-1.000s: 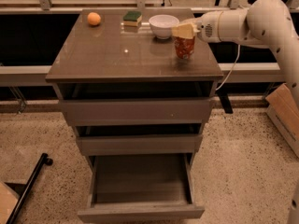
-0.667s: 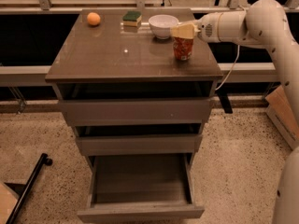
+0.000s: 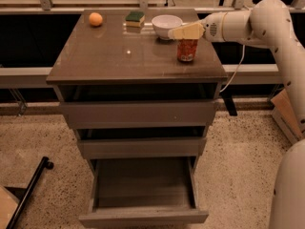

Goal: Pick coke can from bottom drawer and place on counter

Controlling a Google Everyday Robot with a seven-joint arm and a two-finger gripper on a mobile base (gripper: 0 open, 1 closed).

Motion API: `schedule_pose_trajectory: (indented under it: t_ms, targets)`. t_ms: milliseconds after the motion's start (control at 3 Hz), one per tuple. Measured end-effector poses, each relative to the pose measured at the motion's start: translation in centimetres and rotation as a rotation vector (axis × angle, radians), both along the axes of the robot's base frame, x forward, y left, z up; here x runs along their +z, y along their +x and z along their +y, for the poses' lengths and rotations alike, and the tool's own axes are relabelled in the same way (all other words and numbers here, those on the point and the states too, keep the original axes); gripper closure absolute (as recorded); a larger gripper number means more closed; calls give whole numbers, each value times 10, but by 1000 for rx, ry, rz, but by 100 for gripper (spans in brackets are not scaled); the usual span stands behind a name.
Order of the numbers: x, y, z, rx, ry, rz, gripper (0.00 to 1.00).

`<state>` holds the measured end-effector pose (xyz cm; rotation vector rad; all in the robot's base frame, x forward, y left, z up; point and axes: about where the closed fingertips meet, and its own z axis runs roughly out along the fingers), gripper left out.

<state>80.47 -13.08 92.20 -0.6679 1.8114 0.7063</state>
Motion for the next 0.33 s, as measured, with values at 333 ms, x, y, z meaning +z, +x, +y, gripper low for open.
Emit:
schedule_pose_trajectory:
  t_ms: [333]
  targets:
    - [0,0,0,0,0,0,0]
